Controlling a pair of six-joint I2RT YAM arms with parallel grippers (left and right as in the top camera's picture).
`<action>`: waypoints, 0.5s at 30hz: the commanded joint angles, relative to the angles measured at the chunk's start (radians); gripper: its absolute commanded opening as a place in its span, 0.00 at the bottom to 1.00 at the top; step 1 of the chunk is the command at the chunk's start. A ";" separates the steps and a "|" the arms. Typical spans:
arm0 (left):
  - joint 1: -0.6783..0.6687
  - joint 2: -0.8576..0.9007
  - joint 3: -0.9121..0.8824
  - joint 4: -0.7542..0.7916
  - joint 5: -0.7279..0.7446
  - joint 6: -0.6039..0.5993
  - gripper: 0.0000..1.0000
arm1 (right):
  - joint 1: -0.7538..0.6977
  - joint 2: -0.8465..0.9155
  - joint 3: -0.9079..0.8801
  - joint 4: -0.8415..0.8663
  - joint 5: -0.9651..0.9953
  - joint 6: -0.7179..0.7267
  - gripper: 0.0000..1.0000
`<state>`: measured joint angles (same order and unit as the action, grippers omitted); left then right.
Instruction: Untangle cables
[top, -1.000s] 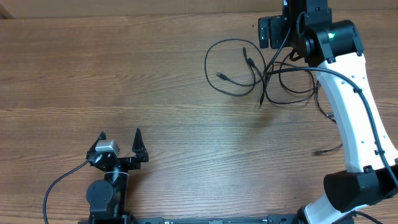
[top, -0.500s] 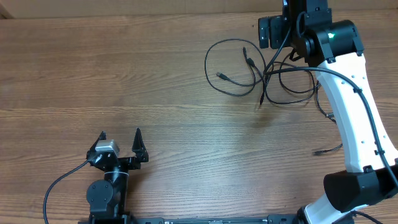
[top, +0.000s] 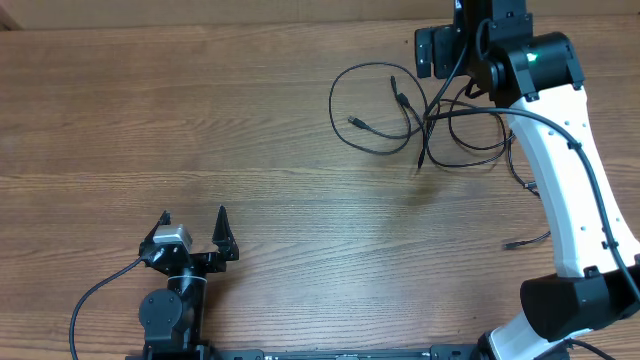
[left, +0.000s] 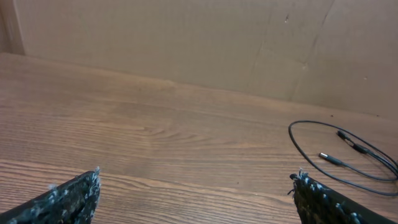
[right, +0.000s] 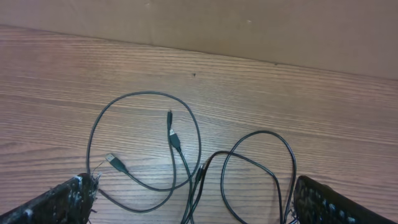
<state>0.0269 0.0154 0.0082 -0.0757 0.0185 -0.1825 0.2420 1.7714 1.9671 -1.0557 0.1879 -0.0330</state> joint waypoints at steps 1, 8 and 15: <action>0.008 -0.011 -0.003 -0.002 0.000 0.019 1.00 | 0.029 -0.096 0.014 0.002 -0.003 0.003 1.00; 0.008 -0.011 -0.003 -0.002 0.000 0.019 1.00 | 0.048 -0.241 0.014 0.002 -0.003 0.003 1.00; 0.008 -0.011 -0.003 -0.002 0.000 0.019 1.00 | 0.048 -0.382 0.006 0.002 -0.003 0.003 1.00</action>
<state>0.0269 0.0154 0.0082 -0.0757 0.0185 -0.1825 0.2893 1.4315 1.9671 -1.0569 0.1837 -0.0330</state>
